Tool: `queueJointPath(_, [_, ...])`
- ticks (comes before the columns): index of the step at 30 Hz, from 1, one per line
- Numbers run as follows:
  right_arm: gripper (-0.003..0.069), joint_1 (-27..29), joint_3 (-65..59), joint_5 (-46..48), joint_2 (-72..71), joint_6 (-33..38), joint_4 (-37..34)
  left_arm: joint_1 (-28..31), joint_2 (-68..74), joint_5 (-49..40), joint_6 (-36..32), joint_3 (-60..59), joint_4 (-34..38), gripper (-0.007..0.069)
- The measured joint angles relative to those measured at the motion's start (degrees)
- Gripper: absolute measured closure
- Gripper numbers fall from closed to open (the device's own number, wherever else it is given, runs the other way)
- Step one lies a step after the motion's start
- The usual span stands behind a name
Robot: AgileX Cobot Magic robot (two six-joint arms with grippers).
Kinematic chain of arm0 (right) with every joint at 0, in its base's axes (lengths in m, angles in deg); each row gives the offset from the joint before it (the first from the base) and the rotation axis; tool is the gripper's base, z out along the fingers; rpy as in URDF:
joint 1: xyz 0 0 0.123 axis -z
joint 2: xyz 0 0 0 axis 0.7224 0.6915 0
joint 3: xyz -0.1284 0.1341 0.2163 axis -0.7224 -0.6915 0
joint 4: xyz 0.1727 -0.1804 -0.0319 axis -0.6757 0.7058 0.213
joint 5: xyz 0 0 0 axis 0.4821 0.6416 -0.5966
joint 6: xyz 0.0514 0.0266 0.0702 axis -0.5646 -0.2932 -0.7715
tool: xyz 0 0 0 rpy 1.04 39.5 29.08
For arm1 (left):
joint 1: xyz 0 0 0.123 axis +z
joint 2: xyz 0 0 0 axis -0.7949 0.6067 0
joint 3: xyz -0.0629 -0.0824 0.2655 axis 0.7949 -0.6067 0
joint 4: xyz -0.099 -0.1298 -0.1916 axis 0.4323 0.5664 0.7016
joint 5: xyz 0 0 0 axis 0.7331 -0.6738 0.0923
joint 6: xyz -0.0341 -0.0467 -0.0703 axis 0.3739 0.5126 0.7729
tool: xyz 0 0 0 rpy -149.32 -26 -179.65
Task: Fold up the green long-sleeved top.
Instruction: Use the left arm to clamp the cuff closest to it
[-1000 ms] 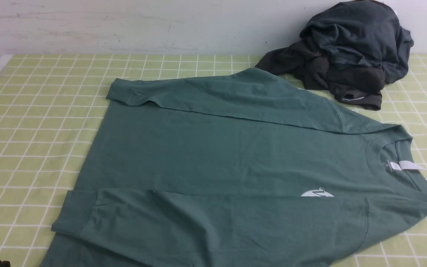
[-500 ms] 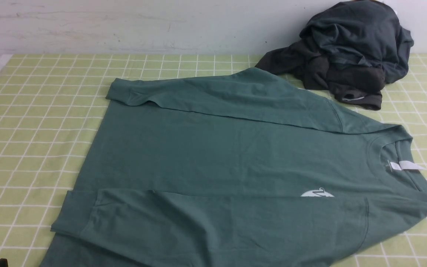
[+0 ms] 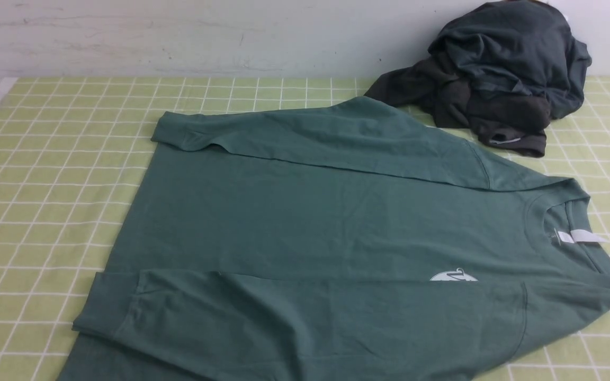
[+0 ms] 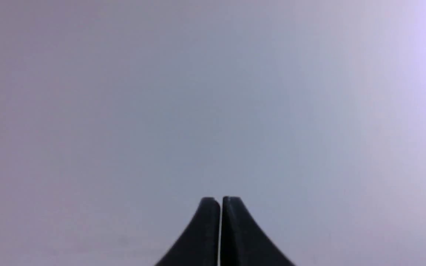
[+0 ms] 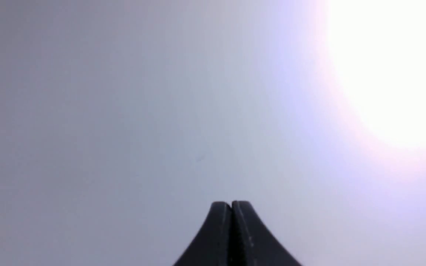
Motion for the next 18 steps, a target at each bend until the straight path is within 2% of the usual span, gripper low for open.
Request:
queueJointPath(3, [0.0665, 0.00, 0.00, -2.07, 0.00, -0.19, -0.20, 0.00, 0.00, 1.89, 3.46, 0.62, 2.20, 0.0627])
queueJointPath(4, [0.0665, 0.00, 0.07, -2.39, 0.00, -0.11, -0.20, 0.00, 0.00, -2.83, 6.31, 3.36, 3.02, 0.0627])
queueJointPath(7, [0.0665, 0.00, 2.84, -0.33, 0.96, 1.31, -0.20, 0.00, 1.57, -13.95, 7.59, 11.99, 3.27, 0.0627])
queueJointPath(8, [0.0665, 0.00, 5.82, 1.05, 3.05, 3.11, 0.13, 0.00, 4.58, -20.53, 7.00, 17.14, 3.12, 0.0627])
queueJointPath(10, [0.0665, 0.00, 9.80, 2.60, 6.93, 5.77, 1.23, 0.00, 10.04, -27.06, 4.45, 22.70, 2.50, 0.0627])
queueJointPath(12, [0.0665, -0.06, 12.25, 4.01, 9.91, 7.37, 2.13, 0.00, 14.29, -29.88, 3.21, 25.47, 2.13, 0.0627])
queueJointPath(16, [0.0665, -0.18, 20.49, 15.88, 22.33, 6.90, 3.85, 0.00, 31.91, -40.05, 2.13, 31.65, 2.06, 0.0627])
queueJointPath(17, [0.0665, -0.18, 21.23, 17.87, 23.52, 6.58, 3.86, 0.00, 31.91, -40.77, 2.27, 31.65, 2.06, 0.0627])
queueJointPath(18, [0.0665, -0.18, 23.47, 25.60, 27.58, 5.30, 3.90, 0.00, 37.98, -46.51, 2.46, 33.80, 2.20, 0.0627])
